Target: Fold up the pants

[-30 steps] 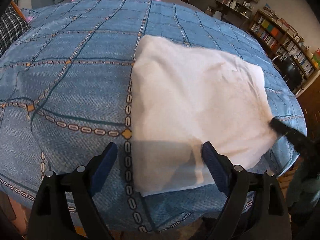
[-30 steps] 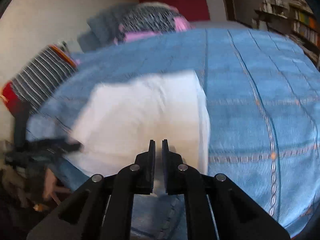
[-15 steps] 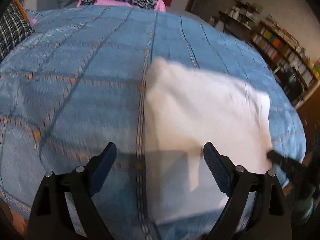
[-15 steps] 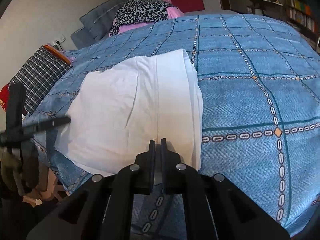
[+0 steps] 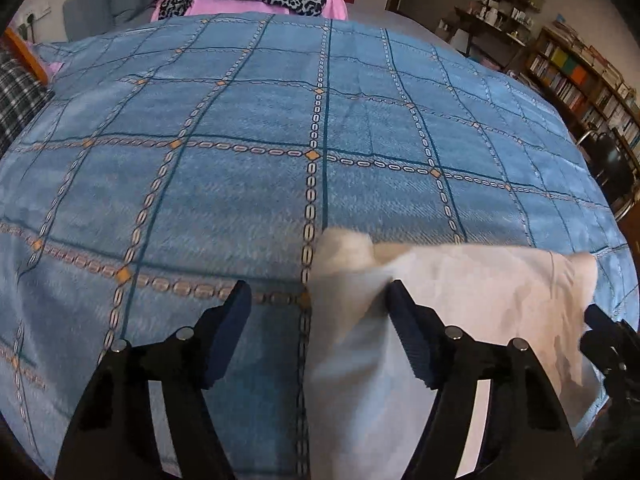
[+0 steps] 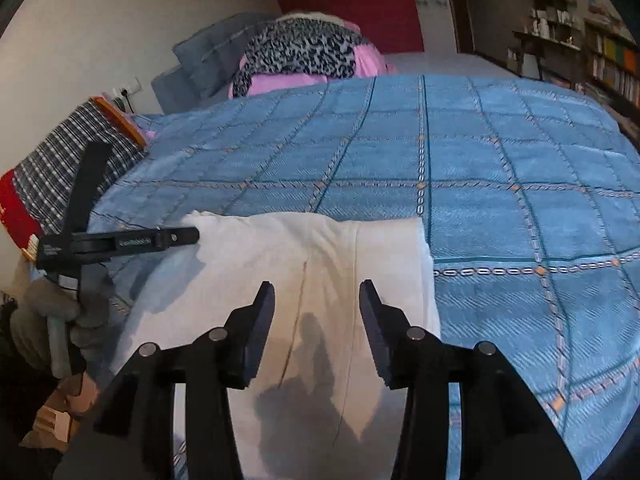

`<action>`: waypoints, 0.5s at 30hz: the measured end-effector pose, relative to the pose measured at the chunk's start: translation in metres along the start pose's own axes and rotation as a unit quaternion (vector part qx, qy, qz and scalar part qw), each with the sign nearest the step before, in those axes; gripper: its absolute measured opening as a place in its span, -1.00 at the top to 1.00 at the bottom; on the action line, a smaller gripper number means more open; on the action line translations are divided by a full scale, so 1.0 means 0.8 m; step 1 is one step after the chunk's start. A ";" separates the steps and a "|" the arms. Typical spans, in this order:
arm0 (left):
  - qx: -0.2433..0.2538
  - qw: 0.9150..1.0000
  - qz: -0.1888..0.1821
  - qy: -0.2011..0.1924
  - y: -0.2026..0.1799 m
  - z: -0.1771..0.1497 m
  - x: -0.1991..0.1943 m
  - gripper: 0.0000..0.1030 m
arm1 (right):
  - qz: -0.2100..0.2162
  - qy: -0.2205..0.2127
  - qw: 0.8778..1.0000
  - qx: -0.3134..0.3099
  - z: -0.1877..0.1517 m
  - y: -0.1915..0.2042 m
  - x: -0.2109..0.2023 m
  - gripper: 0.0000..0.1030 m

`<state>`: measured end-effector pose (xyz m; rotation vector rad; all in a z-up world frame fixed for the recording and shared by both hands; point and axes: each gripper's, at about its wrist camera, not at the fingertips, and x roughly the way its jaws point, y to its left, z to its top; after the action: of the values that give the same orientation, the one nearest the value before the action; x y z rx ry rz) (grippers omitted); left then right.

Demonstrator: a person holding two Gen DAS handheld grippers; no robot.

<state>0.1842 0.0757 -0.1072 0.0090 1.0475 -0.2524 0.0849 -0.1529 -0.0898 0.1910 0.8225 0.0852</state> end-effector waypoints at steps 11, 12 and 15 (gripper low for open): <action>-0.006 1.000 0.002 0.008 0.004 0.006 0.042 -0.43 | -0.033 0.028 0.998 0.038 -0.016 -0.045 0.041 0.20; -0.012 1.000 -0.003 0.007 0.006 0.004 0.038 -0.49 | -0.030 0.029 0.998 0.041 -0.016 -0.046 0.039 0.20; -0.032 0.999 -0.020 0.005 0.020 -0.005 0.013 -0.58 | -0.011 0.016 0.998 0.067 -0.015 -0.056 0.015 0.15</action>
<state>0.1889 0.0897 -0.1202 -0.0697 1.0667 -0.2555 0.0844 -0.1930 -0.1154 0.3084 0.8637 0.0125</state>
